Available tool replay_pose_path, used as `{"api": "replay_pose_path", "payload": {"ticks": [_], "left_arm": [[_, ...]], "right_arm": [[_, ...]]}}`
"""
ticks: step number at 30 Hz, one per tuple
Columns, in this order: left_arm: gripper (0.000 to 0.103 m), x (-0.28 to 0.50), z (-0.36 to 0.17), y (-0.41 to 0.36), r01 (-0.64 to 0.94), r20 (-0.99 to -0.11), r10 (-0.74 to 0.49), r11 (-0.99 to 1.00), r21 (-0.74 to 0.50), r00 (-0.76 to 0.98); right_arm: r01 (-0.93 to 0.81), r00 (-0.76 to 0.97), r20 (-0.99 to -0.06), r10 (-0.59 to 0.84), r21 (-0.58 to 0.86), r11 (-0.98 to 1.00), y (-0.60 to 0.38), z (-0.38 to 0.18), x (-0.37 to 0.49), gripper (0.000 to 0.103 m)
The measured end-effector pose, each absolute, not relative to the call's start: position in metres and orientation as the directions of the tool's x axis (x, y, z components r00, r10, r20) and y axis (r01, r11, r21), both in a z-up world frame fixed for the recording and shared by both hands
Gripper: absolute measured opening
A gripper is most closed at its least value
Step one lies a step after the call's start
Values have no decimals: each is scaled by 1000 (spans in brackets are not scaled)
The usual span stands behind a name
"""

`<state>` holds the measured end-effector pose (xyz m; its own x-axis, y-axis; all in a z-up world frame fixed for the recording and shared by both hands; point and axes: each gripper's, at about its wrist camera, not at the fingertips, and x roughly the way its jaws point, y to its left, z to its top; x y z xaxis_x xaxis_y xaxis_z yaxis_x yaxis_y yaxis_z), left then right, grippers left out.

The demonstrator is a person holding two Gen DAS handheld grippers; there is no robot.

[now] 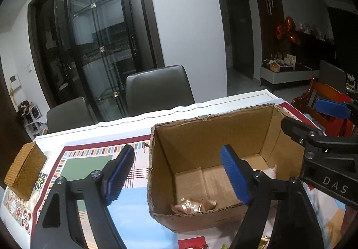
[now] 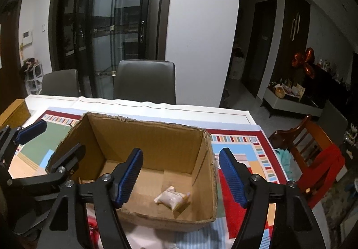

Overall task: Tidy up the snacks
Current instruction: 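Open both tools to drop the biscuit bag and white bar into the box, then withdraw both open tools from the box back toward the snacks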

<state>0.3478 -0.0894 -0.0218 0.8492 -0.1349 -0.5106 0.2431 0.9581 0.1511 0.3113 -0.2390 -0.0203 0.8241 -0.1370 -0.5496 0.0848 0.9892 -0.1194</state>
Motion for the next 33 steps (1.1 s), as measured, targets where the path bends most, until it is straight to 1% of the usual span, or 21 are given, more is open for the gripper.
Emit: {"api": "replay_pose_path", "payload": {"ticks": [11, 20, 33], "left_arm": [[86, 337, -10, -80, 228, -484, -134, 963, 141, 865], [86, 326, -1, -74, 212, -459, -126, 967, 142, 880], [86, 312, 5, -69, 196, -453, -116, 971, 135, 884]], "right_arm": [[86, 842, -522, -135, -118, 989, -237, -8, 304, 71], [99, 846, -513, -144, -114, 988, -238, -4, 294, 71], [110, 854, -497, -153, -115, 987, -236, 5, 278, 71]]}}
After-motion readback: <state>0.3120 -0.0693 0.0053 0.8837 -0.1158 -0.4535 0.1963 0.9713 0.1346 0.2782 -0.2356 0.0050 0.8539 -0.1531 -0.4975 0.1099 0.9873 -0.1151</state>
